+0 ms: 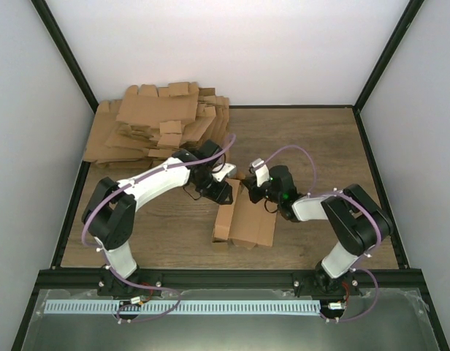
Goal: Fold the paper box
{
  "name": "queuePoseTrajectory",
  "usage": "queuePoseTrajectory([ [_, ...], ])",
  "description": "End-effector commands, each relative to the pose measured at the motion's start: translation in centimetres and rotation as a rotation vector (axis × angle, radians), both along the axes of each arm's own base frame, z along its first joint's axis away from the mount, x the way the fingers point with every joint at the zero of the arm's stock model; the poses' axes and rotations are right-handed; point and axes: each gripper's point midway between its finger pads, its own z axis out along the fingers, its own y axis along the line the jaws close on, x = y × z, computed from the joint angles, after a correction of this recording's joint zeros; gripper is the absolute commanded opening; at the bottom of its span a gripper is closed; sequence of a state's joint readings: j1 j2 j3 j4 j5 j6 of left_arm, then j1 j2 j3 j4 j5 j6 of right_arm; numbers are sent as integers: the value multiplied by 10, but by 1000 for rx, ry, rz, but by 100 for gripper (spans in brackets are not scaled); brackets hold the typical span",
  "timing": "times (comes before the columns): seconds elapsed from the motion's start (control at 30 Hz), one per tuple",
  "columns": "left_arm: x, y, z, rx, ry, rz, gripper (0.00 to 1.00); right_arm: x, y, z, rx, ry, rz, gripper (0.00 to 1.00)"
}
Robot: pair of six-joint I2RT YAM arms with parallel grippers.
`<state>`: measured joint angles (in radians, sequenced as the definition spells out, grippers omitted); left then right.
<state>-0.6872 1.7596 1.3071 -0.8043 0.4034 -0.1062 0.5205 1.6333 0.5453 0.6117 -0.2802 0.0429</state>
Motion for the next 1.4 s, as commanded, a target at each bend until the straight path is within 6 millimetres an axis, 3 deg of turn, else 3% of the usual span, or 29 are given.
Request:
queuePoseTrajectory([
  [0.0, 13, -4, -2, 7, -29, 3, 55, -5, 2, 23, 41, -39, 5, 1],
  [0.23, 16, -13, 5, -60, -27, -24, 55, -35, -12, 22, 70, 40, -10, 1],
  [0.4, 15, -15, 2, -65, -14, -40, 55, -43, -16, 14, 68, 103, -32, 1],
  [0.63, 13, -14, -4, -62, 0, -42, 55, -38, -16, 33, 93, 111, -61, 1],
  [0.83, 14, -14, -8, -55, 0, -33, 54, -22, -8, 47, 150, 163, -111, 1],
  [0.97, 15, -15, -7, -64, -4, -22, 54, -26, 0, 51, 148, 184, -135, 1],
  [1.37, 10, -14, -14, -70, 12, -15, 54, -53, -20, 4, 161, 290, -253, 1],
])
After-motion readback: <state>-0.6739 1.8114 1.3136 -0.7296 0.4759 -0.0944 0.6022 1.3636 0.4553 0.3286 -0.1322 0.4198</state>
